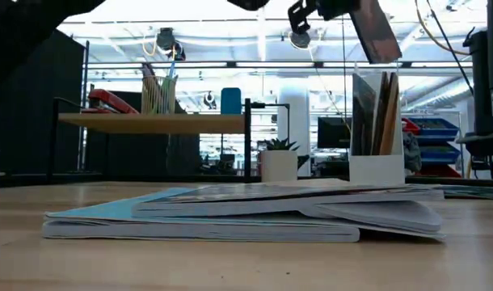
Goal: Stock shelves
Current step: Put the purple/brown book into the white book shelf
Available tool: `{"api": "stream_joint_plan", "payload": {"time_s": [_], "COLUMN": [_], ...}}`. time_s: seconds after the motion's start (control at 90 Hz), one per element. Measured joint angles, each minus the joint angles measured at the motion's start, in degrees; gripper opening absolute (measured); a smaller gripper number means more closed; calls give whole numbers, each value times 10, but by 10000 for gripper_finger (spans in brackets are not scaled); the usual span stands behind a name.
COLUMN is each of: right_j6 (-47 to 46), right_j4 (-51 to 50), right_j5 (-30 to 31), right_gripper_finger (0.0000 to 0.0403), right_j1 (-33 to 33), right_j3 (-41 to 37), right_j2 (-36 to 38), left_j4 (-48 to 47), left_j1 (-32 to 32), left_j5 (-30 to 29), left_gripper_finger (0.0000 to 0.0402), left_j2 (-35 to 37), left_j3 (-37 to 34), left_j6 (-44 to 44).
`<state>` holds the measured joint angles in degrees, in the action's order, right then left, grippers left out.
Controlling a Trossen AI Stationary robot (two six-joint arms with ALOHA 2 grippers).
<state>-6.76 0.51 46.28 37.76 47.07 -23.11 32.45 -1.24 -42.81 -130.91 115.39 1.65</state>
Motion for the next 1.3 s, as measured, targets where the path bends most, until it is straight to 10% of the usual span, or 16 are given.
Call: {"api": "stream_joint_plan", "payload": {"time_s": [0.511, 1.3], "right_j6": [0, 0], "right_j4": [-14, -50], "right_j5": [0, 0], "right_gripper_finger": [208, 208], "right_j1": [0, 0], "right_j3": [0, 0], "right_j2": [0, 0], "left_j4": [-30, -96], "left_j1": [42, 32], "left_j5": [53, -83], "left_gripper_finger": [4, 4], "left_j2": [-2, -2], "left_j3": [-7, 2], "left_j6": [-25, 23]}}
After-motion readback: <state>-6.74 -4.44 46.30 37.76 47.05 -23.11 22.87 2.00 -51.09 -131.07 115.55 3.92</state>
